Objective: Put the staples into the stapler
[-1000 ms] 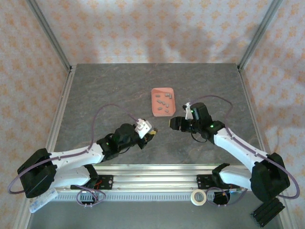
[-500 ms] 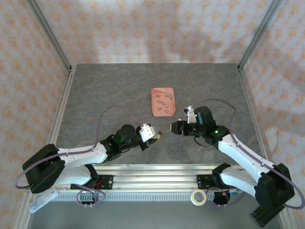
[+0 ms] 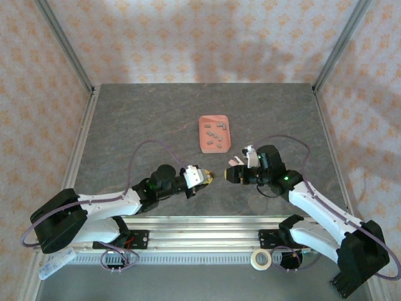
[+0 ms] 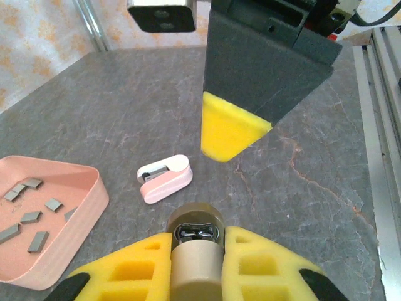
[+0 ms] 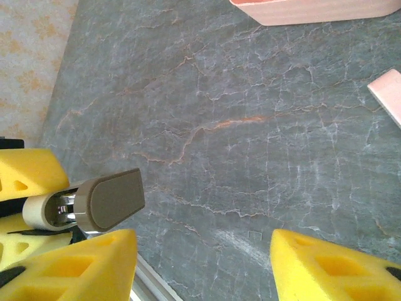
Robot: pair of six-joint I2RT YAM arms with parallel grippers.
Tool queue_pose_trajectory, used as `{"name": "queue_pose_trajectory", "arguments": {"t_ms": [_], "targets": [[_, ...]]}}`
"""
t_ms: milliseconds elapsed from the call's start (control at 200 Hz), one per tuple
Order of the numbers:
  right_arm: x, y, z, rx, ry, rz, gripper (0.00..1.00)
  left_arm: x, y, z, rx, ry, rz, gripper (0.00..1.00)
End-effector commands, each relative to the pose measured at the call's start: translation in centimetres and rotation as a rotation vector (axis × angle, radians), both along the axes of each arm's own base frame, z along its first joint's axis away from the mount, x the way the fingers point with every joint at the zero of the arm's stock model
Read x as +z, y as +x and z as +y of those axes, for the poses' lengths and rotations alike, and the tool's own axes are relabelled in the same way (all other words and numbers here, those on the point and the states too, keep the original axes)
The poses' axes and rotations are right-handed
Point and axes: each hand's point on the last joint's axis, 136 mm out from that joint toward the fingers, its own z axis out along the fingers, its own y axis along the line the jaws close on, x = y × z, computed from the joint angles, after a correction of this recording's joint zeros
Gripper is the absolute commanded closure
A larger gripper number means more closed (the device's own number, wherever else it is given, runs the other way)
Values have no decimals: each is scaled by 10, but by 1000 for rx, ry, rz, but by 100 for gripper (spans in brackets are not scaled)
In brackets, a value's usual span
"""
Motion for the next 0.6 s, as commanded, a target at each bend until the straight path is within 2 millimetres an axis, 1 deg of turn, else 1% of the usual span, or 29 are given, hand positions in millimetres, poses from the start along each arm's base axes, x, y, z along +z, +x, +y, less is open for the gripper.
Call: {"name": "queue_pose_trajectory", "arguments": {"t_ms": [0, 155, 315, 435, 596], "targets": [[4, -6, 5, 39, 30, -23, 42, 13, 1, -3, -24, -49, -73, 89], [-1, -12, 9, 42, 52, -8, 42, 13, -1, -4, -35, -59, -80, 89], [-2, -17, 17, 69, 64, -11, 42, 11, -3, -4, -48, -59, -89, 88], [-7, -21, 24, 102, 74, 15, 42, 12, -5, -6, -61, -62, -91, 89], [1, -23, 32, 134, 117, 16, 42, 10, -5, -5, -62, -56, -92, 89]]}}
